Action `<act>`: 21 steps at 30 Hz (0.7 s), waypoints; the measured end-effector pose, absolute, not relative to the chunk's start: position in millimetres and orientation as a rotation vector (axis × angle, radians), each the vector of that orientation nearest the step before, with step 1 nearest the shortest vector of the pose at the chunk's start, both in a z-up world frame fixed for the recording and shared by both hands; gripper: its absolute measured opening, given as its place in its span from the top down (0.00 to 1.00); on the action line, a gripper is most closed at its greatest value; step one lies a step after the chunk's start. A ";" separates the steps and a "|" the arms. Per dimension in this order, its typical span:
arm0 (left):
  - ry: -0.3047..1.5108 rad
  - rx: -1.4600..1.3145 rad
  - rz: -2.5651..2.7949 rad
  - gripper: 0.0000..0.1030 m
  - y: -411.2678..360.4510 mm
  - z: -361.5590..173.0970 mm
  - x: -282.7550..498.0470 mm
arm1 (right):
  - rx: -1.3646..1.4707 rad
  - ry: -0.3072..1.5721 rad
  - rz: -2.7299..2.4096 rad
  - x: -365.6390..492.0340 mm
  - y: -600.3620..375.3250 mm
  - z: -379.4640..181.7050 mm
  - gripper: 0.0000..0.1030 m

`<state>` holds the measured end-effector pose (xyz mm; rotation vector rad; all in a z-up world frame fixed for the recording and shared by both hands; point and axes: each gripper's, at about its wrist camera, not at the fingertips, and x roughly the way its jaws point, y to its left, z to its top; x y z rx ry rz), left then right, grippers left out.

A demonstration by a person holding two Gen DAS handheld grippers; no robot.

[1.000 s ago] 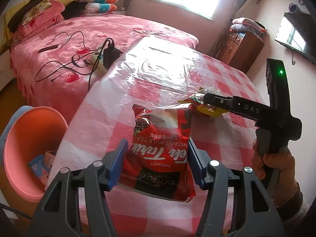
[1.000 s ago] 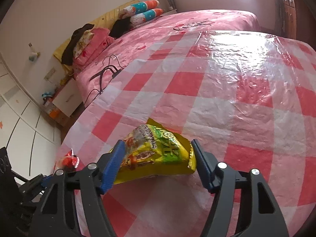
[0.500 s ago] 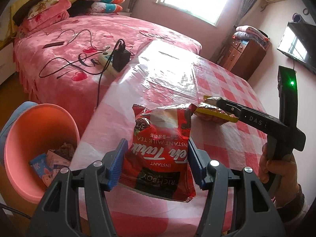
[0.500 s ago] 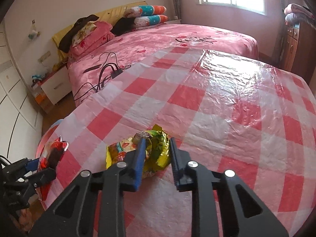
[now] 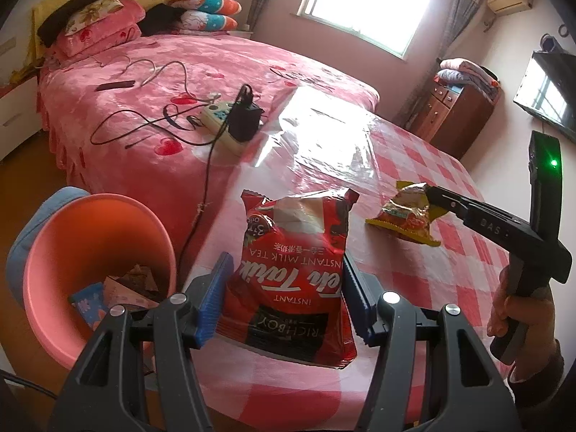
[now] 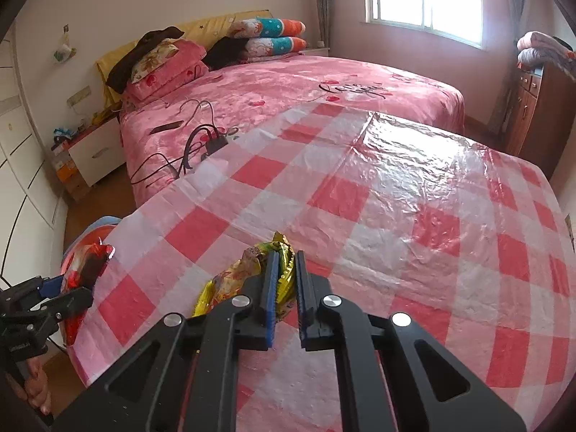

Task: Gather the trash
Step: 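Carry the red and yellow bags to the orange bucket and release both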

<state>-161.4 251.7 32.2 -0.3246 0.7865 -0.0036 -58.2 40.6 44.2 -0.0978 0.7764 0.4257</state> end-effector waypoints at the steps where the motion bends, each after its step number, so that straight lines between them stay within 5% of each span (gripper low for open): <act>1: 0.782 -0.326 0.001 0.42 254.0 33.1 -162.5 | -0.100 0.772 0.425 -59.4 40.9 45.7 0.91; 21: 0.755 -0.318 0.167 0.42 307.4 39.8 -177.3 | -0.112 0.675 0.528 -78.5 82.6 96.6 0.91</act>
